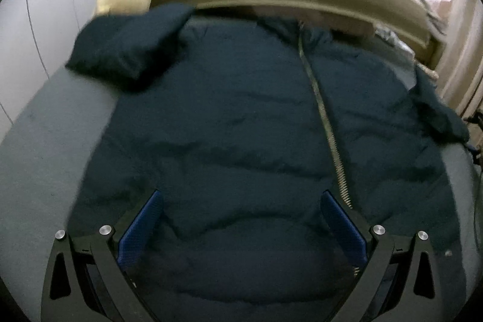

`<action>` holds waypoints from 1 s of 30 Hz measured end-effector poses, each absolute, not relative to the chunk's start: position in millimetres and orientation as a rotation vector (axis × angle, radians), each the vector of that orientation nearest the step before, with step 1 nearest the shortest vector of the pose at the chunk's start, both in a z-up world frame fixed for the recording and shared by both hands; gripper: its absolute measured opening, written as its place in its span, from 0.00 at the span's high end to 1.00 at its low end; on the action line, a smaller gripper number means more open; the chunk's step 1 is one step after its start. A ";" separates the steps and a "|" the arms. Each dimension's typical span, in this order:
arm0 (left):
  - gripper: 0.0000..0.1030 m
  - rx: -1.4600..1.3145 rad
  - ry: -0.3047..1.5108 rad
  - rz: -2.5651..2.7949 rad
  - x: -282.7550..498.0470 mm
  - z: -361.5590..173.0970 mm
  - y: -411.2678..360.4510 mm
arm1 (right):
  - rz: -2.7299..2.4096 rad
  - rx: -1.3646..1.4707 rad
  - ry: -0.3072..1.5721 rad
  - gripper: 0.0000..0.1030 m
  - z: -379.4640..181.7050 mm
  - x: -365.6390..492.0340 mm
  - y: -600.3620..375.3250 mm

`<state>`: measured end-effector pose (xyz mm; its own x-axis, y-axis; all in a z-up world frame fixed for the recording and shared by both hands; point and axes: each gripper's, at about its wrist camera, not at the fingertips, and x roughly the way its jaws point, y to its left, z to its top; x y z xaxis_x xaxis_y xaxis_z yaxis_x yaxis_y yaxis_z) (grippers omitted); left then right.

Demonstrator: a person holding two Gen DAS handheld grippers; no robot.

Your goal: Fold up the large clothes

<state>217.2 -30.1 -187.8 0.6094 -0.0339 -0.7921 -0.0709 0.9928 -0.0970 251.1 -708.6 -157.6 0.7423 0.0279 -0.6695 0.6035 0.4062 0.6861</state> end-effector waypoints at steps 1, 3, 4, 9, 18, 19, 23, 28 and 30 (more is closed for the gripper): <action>0.00 -0.133 0.924 0.026 217.6 -191.7 -28.2 | -0.405 1.111 0.658 0.30 -159.6 255.2 -712.0; 0.00 -0.135 0.923 0.028 217.5 -193.6 -28.2 | -0.429 1.103 0.681 0.51 -163.5 264.8 -717.4; 0.00 -0.128 0.923 0.031 217.0 -193.7 -29.7 | -0.454 1.074 0.715 0.79 -163.3 271.1 -718.7; 0.00 -0.112 0.926 0.037 216.0 -196.4 -33.0 | -0.420 0.847 0.703 0.90 -107.3 291.0 -698.5; 0.00 -0.132 0.917 0.028 217.4 -197.4 -31.8 | -0.181 0.510 0.554 0.91 50.7 306.0 -559.4; 0.00 -0.135 0.915 0.026 217.1 -197.1 -31.0 | -0.154 0.491 0.549 0.91 58.2 306.0 -543.5; 0.00 -0.156 0.908 0.016 216.5 -196.4 -28.5 | -0.024 0.402 0.537 0.91 84.4 313.4 -452.2; 0.00 -0.180 0.900 0.004 215.7 -195.8 -25.4 | 0.123 0.328 0.592 0.91 67.8 312.5 -335.3; 0.00 -0.189 0.898 -0.001 215.4 -195.3 -24.6 | 0.161 0.309 0.630 0.91 53.1 316.5 -294.0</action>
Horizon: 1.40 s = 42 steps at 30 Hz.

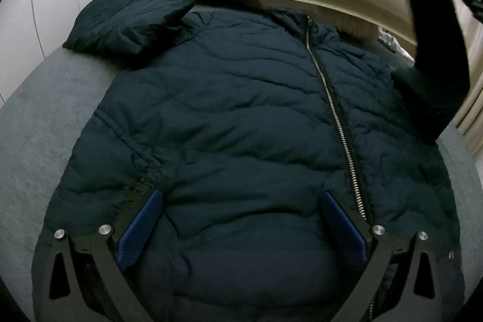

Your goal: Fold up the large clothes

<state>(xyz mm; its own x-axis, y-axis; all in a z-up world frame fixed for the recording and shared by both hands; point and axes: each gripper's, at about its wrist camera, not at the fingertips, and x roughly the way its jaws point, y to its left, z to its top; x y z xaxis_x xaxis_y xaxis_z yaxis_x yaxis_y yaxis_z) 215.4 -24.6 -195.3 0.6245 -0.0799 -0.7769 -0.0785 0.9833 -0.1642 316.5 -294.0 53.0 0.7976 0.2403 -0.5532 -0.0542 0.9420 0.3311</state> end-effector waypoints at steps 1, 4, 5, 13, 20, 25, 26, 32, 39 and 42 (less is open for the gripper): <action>0.00 -0.192 0.897 -0.002 215.4 -195.0 -24.2 | 0.169 0.303 0.646 0.91 46.1 320.4 -283.1; 0.00 -0.192 0.910 -0.007 216.2 -193.7 -23.7 | 0.184 0.287 0.718 0.90 15.5 322.8 -233.5; 0.00 -0.203 0.922 -0.016 216.6 -191.8 -21.5 | 0.183 0.283 0.742 0.90 5.6 322.5 -226.2; 0.00 -0.440 0.940 -0.021 209.2 -172.7 27.9 | 0.213 0.182 0.983 0.80 -79.7 338.0 -160.2; 0.00 -0.557 0.910 0.038 215.0 -157.6 67.4 | 0.333 0.208 0.936 0.00 -61.7 314.0 -164.1; 0.00 -0.584 0.910 0.004 230.1 -143.6 65.6 | 0.352 0.308 0.844 0.00 -41.0 297.3 -194.0; 0.00 -0.587 0.914 -0.020 235.7 -139.5 61.1 | 0.360 0.355 0.831 0.00 -40.8 290.4 -207.9; 0.00 -0.607 0.969 -0.146 291.9 -124.7 29.9 | 0.291 0.508 0.774 0.00 -59.7 242.5 -299.2; 0.05 -0.705 1.177 -0.120 361.2 -175.6 2.3 | 0.124 0.668 0.801 0.00 -114.9 190.3 -404.7; 0.81 -0.646 1.227 -0.090 371.9 -184.3 -4.8 | 0.072 0.732 0.817 0.00 -135.4 177.5 -437.3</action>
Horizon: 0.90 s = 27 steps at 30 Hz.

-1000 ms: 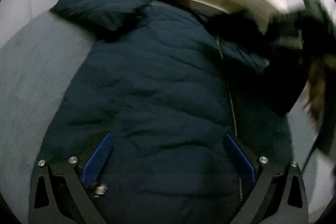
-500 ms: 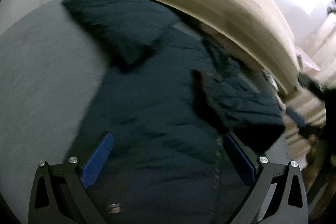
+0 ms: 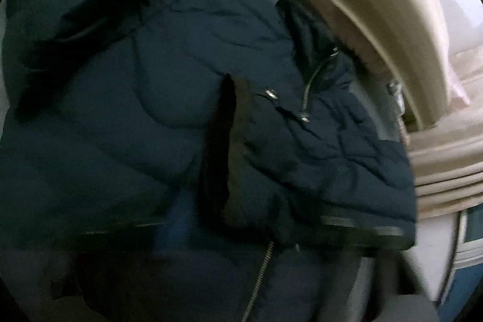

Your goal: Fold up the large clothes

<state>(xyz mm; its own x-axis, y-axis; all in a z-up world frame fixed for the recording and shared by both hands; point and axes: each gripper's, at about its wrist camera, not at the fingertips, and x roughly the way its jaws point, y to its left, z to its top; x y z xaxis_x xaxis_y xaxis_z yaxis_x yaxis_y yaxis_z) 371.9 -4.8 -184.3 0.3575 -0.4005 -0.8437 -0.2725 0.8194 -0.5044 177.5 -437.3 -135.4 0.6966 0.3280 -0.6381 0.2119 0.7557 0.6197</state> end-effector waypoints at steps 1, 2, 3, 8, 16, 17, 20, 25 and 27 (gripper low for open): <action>0.84 -0.617 1.235 -0.088 373.4 -183.7 -7.4 | 0.060 0.751 0.824 0.00 -141.8 176.9 -444.5; 0.88 -0.601 1.218 -0.087 374.3 -180.4 -7.6 | 0.052 0.760 0.831 0.00 -144.3 176.5 -449.4; 0.88 -0.565 1.182 -0.080 372.8 -171.3 -8.0 | 0.044 0.768 0.838 0.00 -148.6 177.8 -453.9; 0.90 -0.387 0.898 -0.024 341.7 -103.6 16.1 | 0.045 0.749 0.841 0.00 -154.6 190.0 -458.2; 0.90 -0.317 0.935 0.045 328.7 -152.6 36.6 | 0.049 0.760 0.867 0.00 -154.4 249.8 -457.9; 0.89 -0.299 0.937 0.051 331.4 -160.1 31.3 | 0.052 0.756 0.873 0.00 -154.0 258.1 -456.8; 0.89 -0.288 0.936 0.054 331.7 -172.7 31.2 | 0.084 0.739 0.902 0.00 -157.3 293.1 -452.7; 0.88 -0.253 0.919 0.057 331.6 -184.3 31.7 | 0.108 0.816 0.948 0.01 -174.8 346.9 -459.1; 0.88 -0.230 0.907 0.058 328.4 -188.8 28.4 | 0.109 0.821 0.991 0.08 -186.1 365.5 -456.8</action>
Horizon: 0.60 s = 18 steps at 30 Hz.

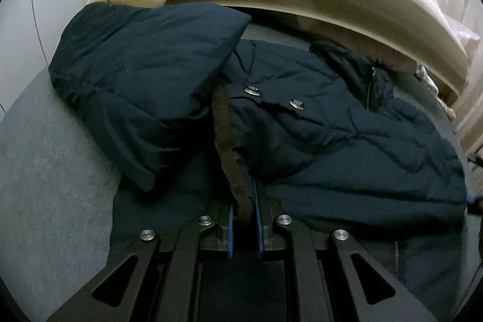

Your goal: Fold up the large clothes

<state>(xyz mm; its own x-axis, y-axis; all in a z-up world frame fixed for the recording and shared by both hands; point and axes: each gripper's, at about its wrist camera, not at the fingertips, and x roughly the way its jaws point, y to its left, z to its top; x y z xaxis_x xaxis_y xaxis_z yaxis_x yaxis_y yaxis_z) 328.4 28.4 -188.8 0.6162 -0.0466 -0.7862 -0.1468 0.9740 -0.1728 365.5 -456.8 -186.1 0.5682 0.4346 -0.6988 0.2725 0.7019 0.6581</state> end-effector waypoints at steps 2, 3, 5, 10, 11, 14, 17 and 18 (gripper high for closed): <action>0.88 -0.235 0.901 0.054 326.4 -190.7 29.8 | 0.116 0.803 1.031 0.30 -193.9 382.6 -450.1; 0.88 -0.247 0.896 0.047 325.4 -192.4 31.4 | 0.119 0.786 1.039 0.70 -194.0 388.3 -446.7; 0.88 -0.258 0.891 0.039 324.7 -194.4 33.3 | 0.109 0.734 1.034 0.78 -187.6 395.5 -440.5; 0.86 -0.254 0.874 0.025 323.5 -197.0 32.2 | 0.005 0.485 1.015 0.81 -186.3 396.7 -422.8; 0.86 -0.248 0.874 0.028 322.6 -196.4 32.0 | 0.004 0.495 1.020 0.80 -193.3 397.3 -424.8; 0.86 -0.243 0.876 0.031 323.7 -195.9 32.3 | 0.016 0.569 0.964 0.63 -185.0 385.9 -436.2; 0.86 -0.244 0.874 0.032 327.0 -196.8 31.2 | 0.000 0.648 0.913 0.22 -170.8 361.5 -456.3; 0.86 -0.242 0.873 0.033 326.2 -196.5 31.5 | 0.032 0.660 0.911 0.22 -165.1 349.2 -460.1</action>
